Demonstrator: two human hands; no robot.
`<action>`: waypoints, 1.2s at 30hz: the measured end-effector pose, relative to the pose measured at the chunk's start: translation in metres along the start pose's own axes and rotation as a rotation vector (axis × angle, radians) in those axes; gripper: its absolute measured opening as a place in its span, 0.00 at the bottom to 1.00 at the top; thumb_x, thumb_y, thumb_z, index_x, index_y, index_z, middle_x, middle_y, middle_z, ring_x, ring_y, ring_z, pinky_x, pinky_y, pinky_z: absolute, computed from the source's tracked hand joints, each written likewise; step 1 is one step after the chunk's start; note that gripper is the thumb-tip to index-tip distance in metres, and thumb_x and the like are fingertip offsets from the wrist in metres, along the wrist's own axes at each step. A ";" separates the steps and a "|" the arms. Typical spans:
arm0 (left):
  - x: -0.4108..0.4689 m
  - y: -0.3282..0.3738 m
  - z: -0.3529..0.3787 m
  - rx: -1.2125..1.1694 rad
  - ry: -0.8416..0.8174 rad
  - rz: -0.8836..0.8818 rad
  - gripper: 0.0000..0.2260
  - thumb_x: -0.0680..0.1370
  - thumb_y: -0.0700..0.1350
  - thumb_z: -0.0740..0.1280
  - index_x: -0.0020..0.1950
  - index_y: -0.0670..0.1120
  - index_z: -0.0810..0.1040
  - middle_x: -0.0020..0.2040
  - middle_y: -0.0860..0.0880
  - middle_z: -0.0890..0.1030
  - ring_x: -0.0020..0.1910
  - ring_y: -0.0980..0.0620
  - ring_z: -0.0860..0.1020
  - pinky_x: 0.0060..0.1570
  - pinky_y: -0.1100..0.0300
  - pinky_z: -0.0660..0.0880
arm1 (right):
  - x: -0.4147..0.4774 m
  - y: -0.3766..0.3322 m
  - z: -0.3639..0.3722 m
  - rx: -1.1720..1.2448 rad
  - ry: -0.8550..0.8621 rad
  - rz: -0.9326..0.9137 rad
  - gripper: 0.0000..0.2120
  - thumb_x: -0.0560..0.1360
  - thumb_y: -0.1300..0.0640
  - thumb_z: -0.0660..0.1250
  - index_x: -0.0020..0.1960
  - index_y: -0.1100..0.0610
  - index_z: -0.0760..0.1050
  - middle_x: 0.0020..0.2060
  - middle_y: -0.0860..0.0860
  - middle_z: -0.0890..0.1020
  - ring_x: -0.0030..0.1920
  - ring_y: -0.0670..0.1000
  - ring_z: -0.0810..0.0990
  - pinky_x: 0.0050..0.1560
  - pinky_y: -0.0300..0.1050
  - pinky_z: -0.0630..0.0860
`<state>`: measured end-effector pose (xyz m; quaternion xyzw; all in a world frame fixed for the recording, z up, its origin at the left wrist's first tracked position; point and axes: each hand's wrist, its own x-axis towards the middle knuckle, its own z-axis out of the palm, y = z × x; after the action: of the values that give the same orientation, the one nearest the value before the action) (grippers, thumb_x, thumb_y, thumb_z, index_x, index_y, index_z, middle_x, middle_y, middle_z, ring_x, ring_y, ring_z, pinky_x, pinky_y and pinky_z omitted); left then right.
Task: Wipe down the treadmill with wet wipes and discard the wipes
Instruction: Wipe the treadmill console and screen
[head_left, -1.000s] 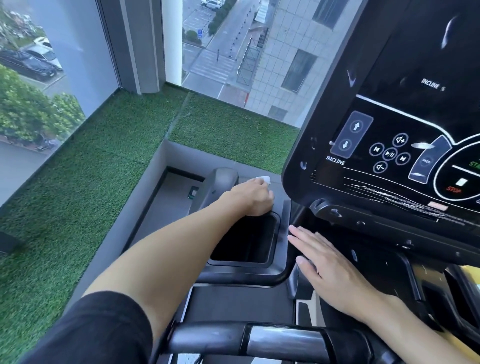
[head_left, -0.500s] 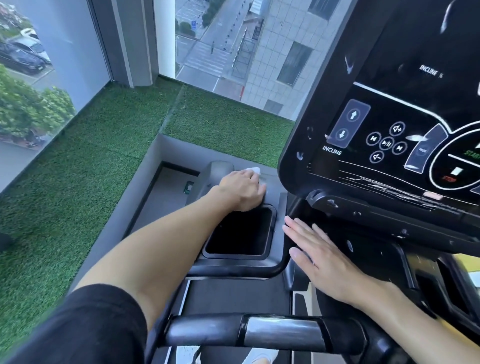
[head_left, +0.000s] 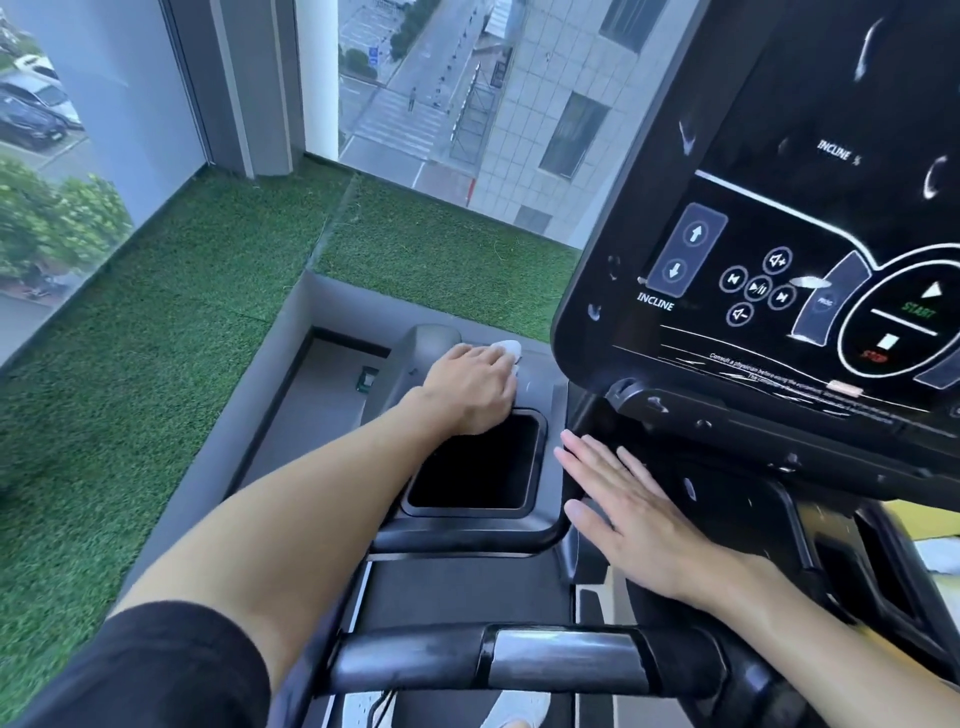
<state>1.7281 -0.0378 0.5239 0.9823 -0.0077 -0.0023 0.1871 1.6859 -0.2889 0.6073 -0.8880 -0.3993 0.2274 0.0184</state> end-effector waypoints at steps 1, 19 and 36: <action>0.003 -0.002 0.000 0.019 -0.031 -0.036 0.22 0.83 0.52 0.47 0.71 0.45 0.68 0.71 0.45 0.73 0.71 0.47 0.69 0.70 0.52 0.60 | 0.000 0.000 0.000 0.001 -0.001 0.001 0.40 0.73 0.29 0.31 0.81 0.45 0.44 0.76 0.32 0.37 0.75 0.33 0.33 0.74 0.36 0.30; 0.006 -0.005 -0.015 -0.086 -0.133 0.013 0.26 0.79 0.63 0.49 0.66 0.47 0.70 0.67 0.46 0.74 0.68 0.47 0.71 0.66 0.50 0.65 | -0.001 -0.006 -0.006 -0.005 -0.045 0.030 0.34 0.77 0.34 0.37 0.81 0.43 0.43 0.76 0.31 0.36 0.74 0.33 0.32 0.76 0.41 0.32; -0.017 0.040 -0.009 -0.370 -0.043 0.261 0.24 0.81 0.48 0.46 0.68 0.40 0.72 0.70 0.43 0.73 0.72 0.48 0.66 0.74 0.55 0.58 | 0.001 0.001 0.000 -0.013 0.010 -0.002 0.41 0.73 0.27 0.29 0.81 0.44 0.46 0.78 0.34 0.39 0.76 0.34 0.34 0.75 0.38 0.31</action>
<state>1.7102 -0.0713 0.5473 0.9217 -0.1380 -0.0007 0.3626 1.6871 -0.2887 0.6064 -0.8887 -0.4018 0.2203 0.0146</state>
